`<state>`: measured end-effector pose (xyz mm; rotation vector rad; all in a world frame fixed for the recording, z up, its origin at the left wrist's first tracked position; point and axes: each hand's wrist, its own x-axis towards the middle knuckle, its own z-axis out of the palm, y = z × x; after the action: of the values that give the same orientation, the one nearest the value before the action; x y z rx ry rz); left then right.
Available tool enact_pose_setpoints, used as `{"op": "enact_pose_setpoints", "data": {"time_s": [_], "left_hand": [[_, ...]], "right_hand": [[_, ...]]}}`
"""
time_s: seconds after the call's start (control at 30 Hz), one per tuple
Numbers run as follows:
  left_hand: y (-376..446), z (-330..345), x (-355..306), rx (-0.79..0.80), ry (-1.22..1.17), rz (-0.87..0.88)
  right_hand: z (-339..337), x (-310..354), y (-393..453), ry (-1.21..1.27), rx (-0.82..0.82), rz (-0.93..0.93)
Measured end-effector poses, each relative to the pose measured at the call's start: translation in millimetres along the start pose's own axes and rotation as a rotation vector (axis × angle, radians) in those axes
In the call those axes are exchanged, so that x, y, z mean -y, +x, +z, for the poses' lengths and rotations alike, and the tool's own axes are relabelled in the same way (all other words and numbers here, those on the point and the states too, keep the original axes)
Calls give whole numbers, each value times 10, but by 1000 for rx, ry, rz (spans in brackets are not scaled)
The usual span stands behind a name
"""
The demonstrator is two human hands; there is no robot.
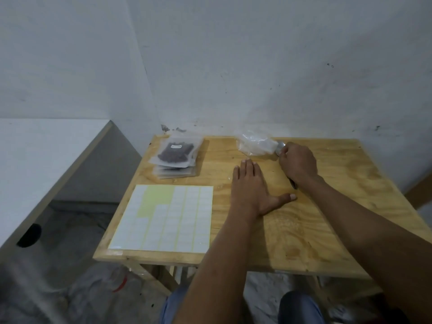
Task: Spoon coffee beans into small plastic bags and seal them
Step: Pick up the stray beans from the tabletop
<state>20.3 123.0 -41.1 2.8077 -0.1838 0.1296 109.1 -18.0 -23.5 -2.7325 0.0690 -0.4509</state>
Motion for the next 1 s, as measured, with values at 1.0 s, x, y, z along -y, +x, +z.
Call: {"op": "enact_pose_setpoints", "data": {"time_s": [1.0], "left_hand": [[902,-606,-109,-126,-391,-456]], "right_hand": [[-482,-127,-56,835,240,559]]}}
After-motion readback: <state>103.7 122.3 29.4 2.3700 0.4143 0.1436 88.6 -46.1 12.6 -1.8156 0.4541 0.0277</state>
